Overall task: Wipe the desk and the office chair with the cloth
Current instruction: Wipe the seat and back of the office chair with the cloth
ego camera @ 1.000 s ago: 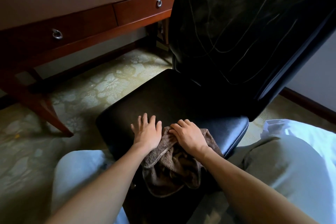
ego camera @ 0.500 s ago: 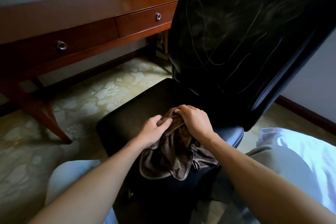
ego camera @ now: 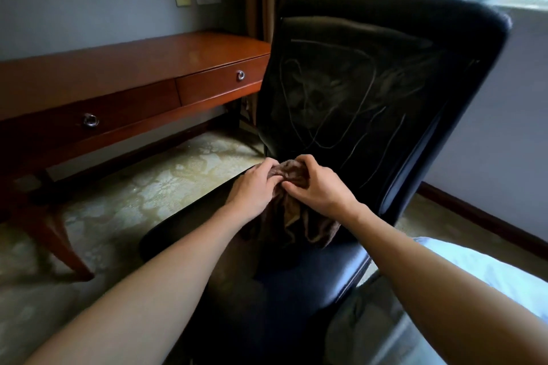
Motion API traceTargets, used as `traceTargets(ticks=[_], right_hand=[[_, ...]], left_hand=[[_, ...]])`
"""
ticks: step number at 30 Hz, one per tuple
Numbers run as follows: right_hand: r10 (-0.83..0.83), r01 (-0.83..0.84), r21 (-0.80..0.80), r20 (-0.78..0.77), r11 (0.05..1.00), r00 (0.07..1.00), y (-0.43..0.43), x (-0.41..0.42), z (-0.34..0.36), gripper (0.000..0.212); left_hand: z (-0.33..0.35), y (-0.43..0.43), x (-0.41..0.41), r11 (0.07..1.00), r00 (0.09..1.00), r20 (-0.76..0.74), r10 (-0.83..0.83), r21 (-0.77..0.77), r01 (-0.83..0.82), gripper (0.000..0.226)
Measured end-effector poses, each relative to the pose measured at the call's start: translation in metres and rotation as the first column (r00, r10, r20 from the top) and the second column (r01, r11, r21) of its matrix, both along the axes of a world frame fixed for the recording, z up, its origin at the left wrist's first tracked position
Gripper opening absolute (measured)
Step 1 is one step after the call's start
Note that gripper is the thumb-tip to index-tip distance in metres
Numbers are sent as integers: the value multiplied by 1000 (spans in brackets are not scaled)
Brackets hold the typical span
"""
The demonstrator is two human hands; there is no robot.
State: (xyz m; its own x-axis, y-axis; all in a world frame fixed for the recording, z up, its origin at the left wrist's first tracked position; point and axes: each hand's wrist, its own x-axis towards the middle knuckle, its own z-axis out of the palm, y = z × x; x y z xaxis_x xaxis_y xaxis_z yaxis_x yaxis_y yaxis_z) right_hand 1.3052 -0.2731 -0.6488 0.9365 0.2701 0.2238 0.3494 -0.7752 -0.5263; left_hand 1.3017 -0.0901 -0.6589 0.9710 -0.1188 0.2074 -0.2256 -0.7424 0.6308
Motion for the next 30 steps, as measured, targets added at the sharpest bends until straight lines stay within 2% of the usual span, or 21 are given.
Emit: traceTargets(ticks=[3, 8, 10, 13, 16, 21, 25, 30], right_hand=[[-49, 48, 16, 80, 999, 996, -6, 3, 12, 71], [-196, 174, 108, 247, 979, 949, -25, 3, 30, 61], [-210, 190, 94, 308, 977, 928, -33, 4, 37, 55], [-162, 193, -16, 478, 981, 864, -46, 13, 50, 45], [-144, 259, -104, 610, 960, 779, -63, 25, 67, 33], [-157, 334, -140, 676, 932, 720, -90, 41, 98, 28], [-171, 387, -121, 749, 914, 640, -108, 56, 130, 23], [-136, 480, -129, 867, 868, 479, -126, 81, 181, 20]], left_hand=[[21, -8, 7, 988, 997, 45, -57, 143, 50, 25], [49, -24, 18, 984, 972, 201, -120, 156, 89, 36], [55, -33, 22, 984, 963, 246, -107, 163, 68, 34], [62, -47, 33, 988, 951, 285, -119, 131, 85, 28], [76, -58, 48, 980, 916, 351, -194, 102, 168, 25], [105, -83, 67, 943, 869, 364, -334, 116, 313, 31], [130, -106, 88, 936, 850, 401, -341, 66, 345, 27], [166, -131, 116, 935, 823, 491, -285, -46, 351, 28]])
